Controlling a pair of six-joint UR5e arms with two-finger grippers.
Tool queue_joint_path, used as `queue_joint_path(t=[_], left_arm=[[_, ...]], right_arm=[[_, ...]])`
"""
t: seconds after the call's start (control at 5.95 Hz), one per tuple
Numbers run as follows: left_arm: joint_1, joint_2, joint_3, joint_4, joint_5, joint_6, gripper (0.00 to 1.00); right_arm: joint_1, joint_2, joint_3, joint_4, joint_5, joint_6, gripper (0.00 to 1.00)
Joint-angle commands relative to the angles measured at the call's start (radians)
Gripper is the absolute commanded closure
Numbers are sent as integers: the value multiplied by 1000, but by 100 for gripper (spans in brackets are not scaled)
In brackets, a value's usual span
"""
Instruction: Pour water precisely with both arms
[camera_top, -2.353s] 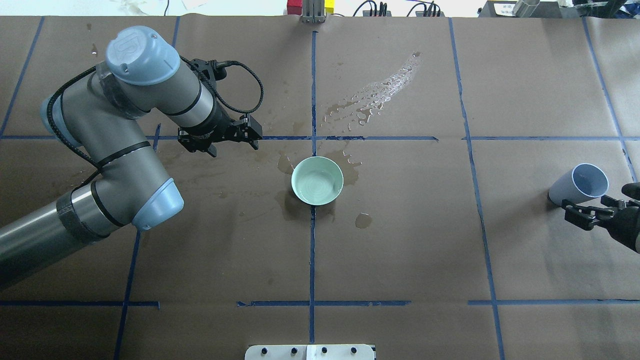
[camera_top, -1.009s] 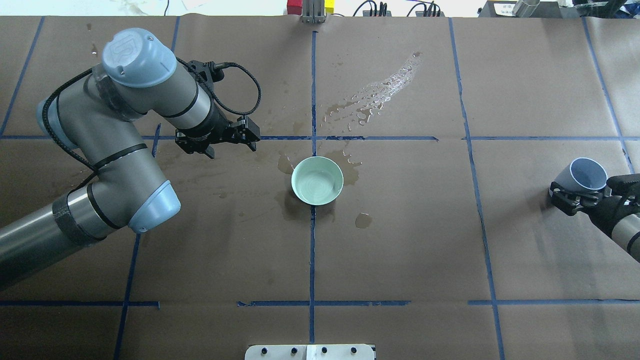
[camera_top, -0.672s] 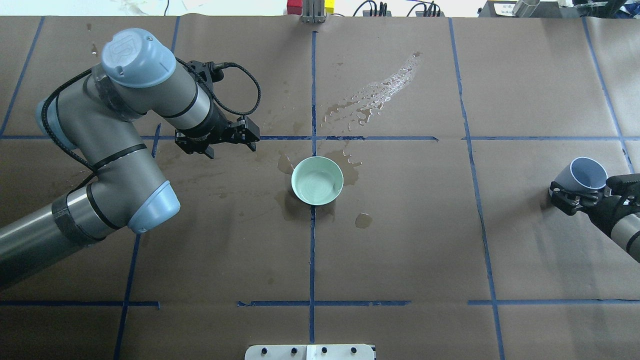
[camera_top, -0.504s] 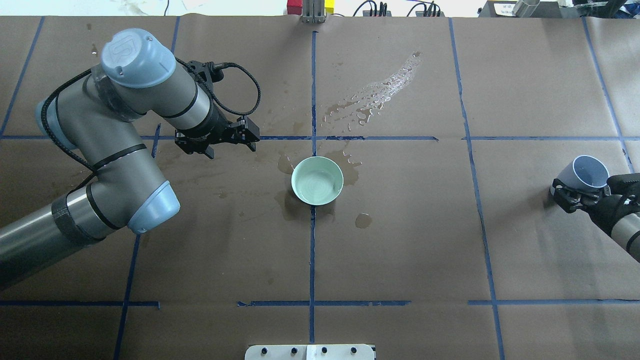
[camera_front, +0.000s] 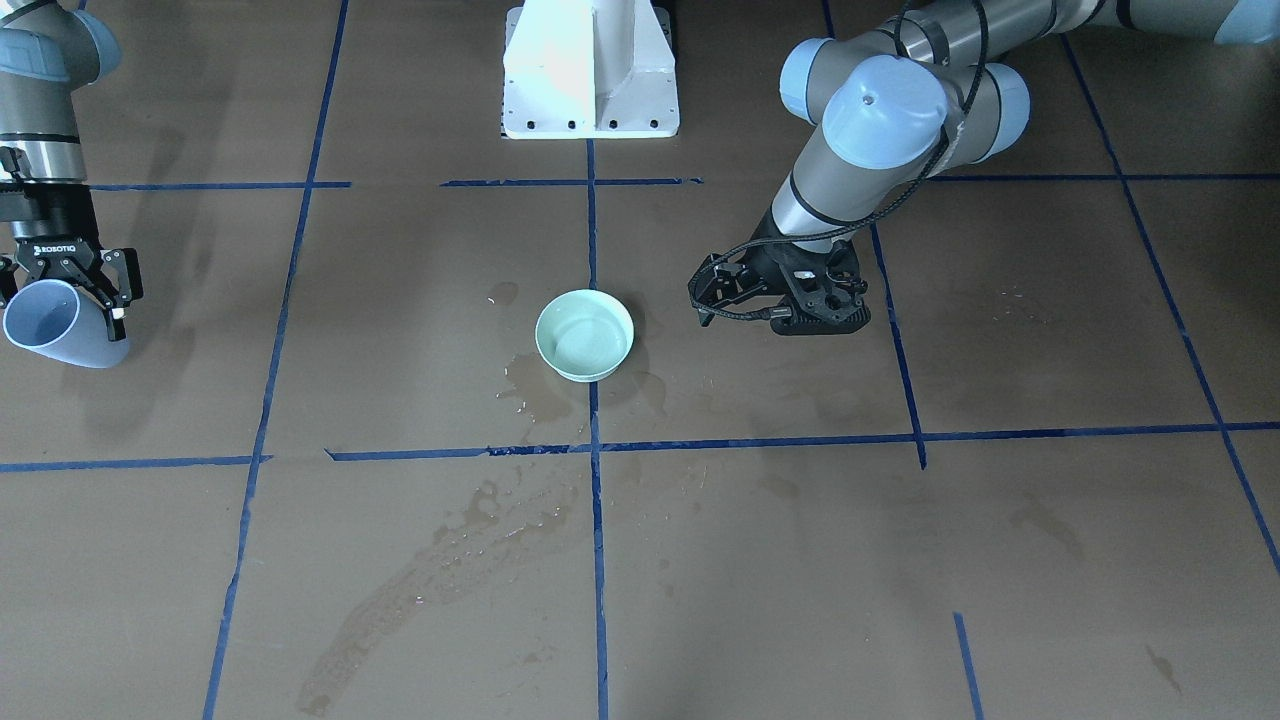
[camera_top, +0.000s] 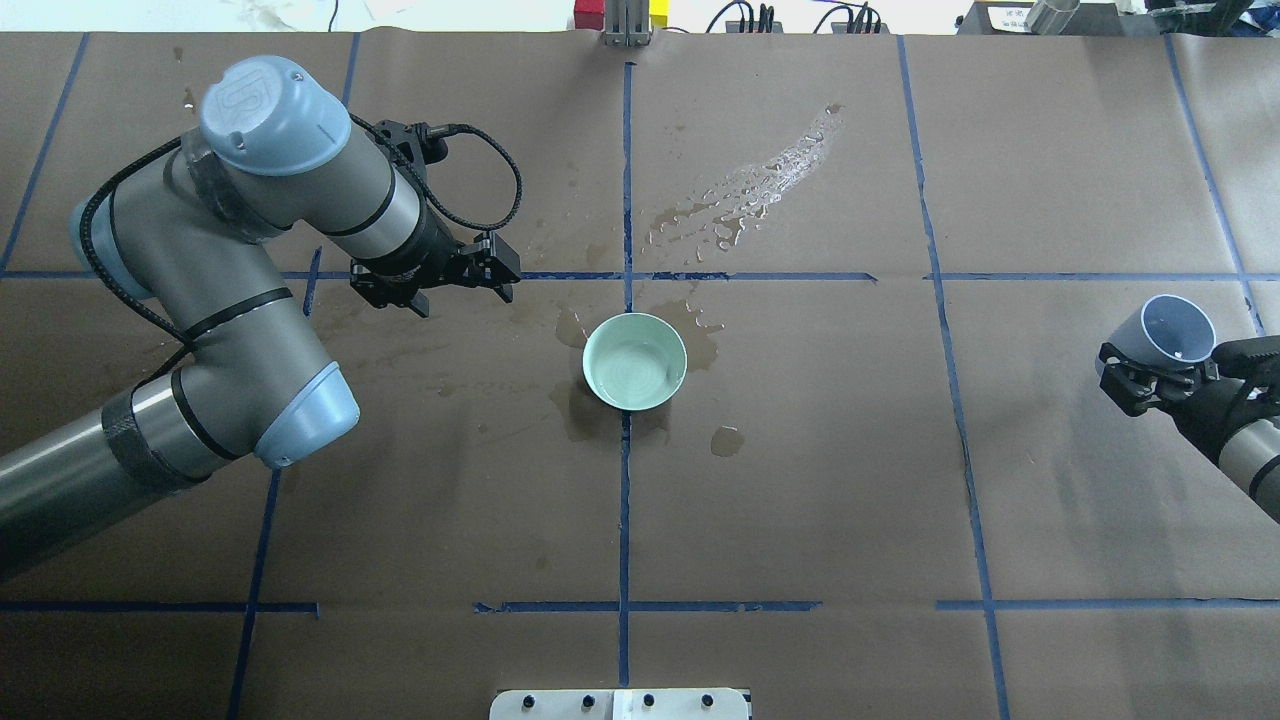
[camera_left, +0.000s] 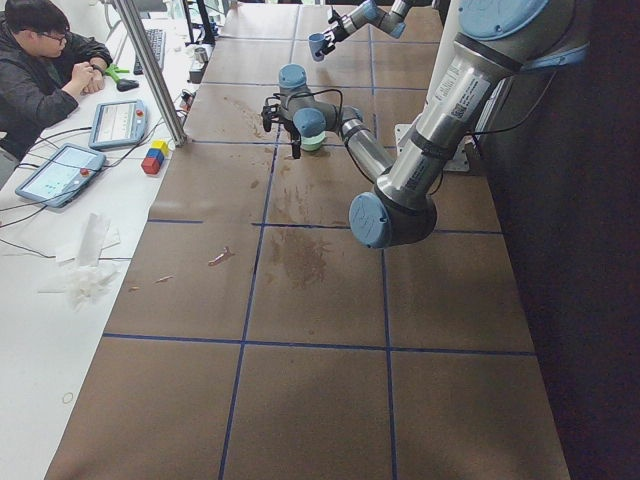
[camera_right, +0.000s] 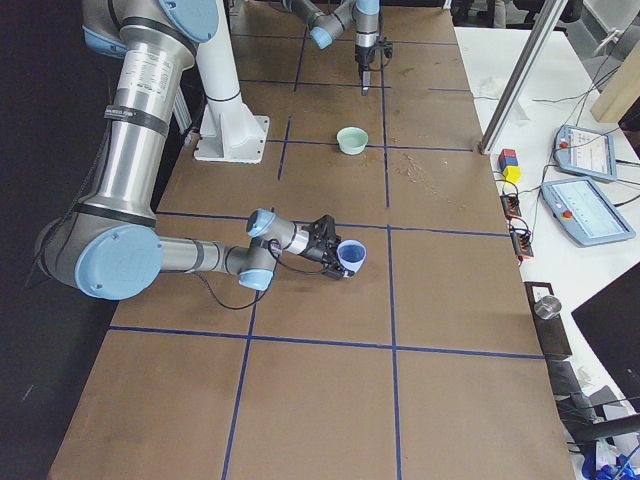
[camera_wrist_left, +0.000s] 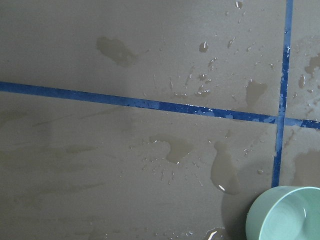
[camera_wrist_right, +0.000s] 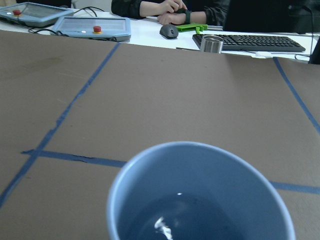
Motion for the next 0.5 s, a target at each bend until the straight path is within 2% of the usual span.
queue_joint_path(t=[0.0, 0.17, 0.34], left_arm=[[0, 0, -1, 0, 0, 0, 0], [0, 0, -1, 0, 0, -1, 0], [0, 0, -3, 0, 0, -3, 0]], right_arm=[[-1, 19, 111, -7, 1, -228, 91], [-3, 60, 120, -27, 4, -243, 88], [-3, 128, 123, -106, 4, -243, 87]])
